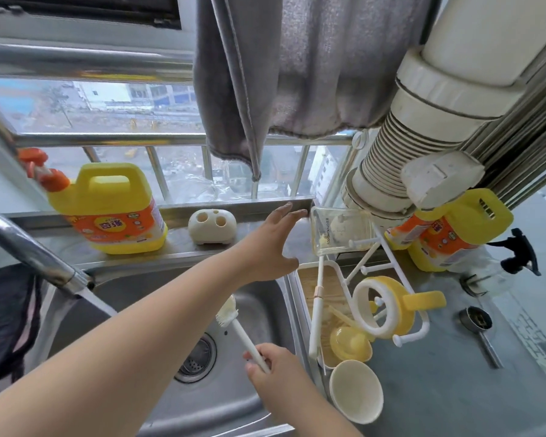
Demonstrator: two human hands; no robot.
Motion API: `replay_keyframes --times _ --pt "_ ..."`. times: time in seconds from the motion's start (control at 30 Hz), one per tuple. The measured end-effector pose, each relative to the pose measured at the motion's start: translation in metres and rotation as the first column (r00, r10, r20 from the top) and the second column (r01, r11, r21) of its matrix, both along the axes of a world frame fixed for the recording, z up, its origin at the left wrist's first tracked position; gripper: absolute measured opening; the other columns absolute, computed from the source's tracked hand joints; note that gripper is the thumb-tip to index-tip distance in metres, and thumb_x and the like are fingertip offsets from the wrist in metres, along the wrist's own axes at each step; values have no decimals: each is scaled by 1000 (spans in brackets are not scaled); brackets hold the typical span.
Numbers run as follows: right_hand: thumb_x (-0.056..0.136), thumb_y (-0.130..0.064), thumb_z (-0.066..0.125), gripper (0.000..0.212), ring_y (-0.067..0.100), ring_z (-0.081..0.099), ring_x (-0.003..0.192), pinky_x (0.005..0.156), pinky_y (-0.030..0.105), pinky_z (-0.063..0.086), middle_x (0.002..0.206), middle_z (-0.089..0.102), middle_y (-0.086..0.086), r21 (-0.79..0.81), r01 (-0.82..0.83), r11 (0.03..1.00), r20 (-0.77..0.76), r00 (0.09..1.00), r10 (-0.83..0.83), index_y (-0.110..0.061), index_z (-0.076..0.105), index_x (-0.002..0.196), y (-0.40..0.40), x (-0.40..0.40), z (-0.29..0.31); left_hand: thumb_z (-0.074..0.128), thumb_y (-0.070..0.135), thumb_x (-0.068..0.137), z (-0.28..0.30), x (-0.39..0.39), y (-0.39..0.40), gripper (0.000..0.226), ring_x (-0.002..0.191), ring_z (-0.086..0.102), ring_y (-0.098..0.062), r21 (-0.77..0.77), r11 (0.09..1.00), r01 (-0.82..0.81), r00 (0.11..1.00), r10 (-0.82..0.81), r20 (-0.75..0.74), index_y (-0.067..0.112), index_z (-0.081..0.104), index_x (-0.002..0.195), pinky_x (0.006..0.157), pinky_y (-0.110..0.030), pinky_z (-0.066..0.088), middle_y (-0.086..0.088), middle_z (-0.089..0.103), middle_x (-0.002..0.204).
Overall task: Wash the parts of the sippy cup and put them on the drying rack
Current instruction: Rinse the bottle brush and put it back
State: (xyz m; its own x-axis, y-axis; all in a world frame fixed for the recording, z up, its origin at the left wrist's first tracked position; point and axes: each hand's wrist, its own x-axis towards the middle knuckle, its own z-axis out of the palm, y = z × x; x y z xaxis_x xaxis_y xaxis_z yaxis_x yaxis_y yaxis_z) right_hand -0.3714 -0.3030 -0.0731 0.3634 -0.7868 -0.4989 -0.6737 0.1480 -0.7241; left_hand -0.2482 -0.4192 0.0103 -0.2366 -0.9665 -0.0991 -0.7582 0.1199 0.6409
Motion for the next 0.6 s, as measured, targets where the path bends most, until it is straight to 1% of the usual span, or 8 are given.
replay_keyframes --times 0.1,0.2,0.27,0.33,0.4,0.5,0.53,0.6 --pt "88 -31 51 9 3 53 70 75 21 47 74 56 -13 7 15 1000 -31 999 -14 -39 56 88 0 5 1 60 16 84 1 8 10 79 137 33 -19 -4 1000 -27 1000 27 -16 32 18 149 94 -17 25 2 5 160" --pt "91 -28 50 12 0 51 66 67 14 43 75 55 -14 5 47 999 -34 998 -47 -36 58 94 0 7 3 59 14 85 1 16 27 72 136 33 -14 -69 993 -96 993 91 -77 27 25 147 95 -10 21 3 20 155" --pt "92 -26 50 16 2 51 69 67 15 41 79 56 -14 -17 75 997 -51 996 -76 -30 61 103 0 5 6 58 13 86 -4 23 44 63 130 34 -6 -119 975 -185 975 167 -147 24 33 143 93 -4 17 11 32 144" --pt "94 -24 48 21 4 52 74 66 14 40 86 59 -11 -39 114 993 -55 992 -116 -26 60 110 2 0 10 58 15 88 -16 31 63 53 122 37 -3 -129 936 -327 927 291 -235 23 41 137 91 -6 23 14 38 131" --pt "96 -24 45 21 4 53 74 60 11 38 89 60 -9 -49 137 989 -56 989 -140 -27 59 112 4 -5 14 59 12 88 -35 35 83 45 116 43 -7 -82 858 -508 830 462 -312 21 47 130 91 -17 33 9 44 125" --pt "97 -25 44 20 11 51 70 58 19 38 82 60 -3 -74 128 989 -90 987 -134 -19 62 104 8 -11 17 57 4 85 -68 35 114 38 103 50 -14 102 738 -667 683 660 -313 14 50 122 80 -21 34 1 48 116" --pt "97 -25 44 20 12 49 69 59 23 39 79 58 -2 -84 111 990 -104 987 -119 -17 61 101 10 -12 16 57 2 85 -77 35 123 36 98 52 -16 154 722 -674 666 685 -294 14 51 118 78 -22 34 0 49 115" --pt "97 -27 41 20 14 46 66 60 28 37 74 53 -3 -81 48 996 -147 987 -60 -16 58 91 14 -16 14 56 1 84 -93 37 141 32 86 53 -12 216 720 -660 676 694 -248 17 51 111 76 -23 35 -1 53 112"
